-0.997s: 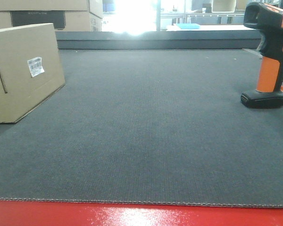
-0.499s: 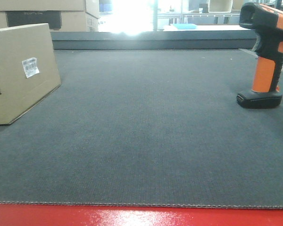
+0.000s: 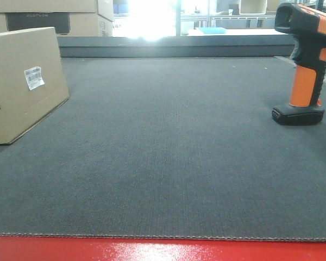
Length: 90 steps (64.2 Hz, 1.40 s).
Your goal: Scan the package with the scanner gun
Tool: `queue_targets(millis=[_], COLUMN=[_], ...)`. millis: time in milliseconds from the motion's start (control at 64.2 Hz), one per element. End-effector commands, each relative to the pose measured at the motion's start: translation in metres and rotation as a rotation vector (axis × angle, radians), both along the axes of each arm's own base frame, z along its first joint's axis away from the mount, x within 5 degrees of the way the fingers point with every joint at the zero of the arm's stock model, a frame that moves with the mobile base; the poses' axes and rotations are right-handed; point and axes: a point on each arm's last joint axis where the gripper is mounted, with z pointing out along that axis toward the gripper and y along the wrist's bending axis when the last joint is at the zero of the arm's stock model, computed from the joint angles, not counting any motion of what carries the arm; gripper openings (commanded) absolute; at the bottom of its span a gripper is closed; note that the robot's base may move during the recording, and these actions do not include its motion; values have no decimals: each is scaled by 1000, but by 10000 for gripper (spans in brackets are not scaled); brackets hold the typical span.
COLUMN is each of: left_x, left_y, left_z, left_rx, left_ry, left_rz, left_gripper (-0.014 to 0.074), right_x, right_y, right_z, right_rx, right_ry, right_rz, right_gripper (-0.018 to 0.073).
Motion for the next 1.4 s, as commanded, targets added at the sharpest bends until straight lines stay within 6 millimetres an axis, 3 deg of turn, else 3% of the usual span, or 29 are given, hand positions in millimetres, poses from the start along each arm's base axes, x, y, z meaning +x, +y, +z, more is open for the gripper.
queue_targets(millis=[0,483,779,1138,1387], left_x=[-1,-1,-1,-1,-1], left_y=[0,0,0,0,0], left_z=[3,3,3,3,3], left_rx=[-6,-6,-6,-6,-6], left_ry=[-32,-32,-32,-32,-32], left_rz=[-6,-6,-6,-6,-6], left_gripper=[-111,-111,-111,-111,-111], right_x=[-1,-1,18,29,29], right_y=[0,-1,0,-3,-6], right_z=[1,2,-46,-90,-90], right_rx=[-13,-13,-27,38,50], right_ry=[-20,-29,45,89,89], right_rz=[-9,-10,64,-4,-60], right_gripper=[-153,-153,-153,-153,-153])
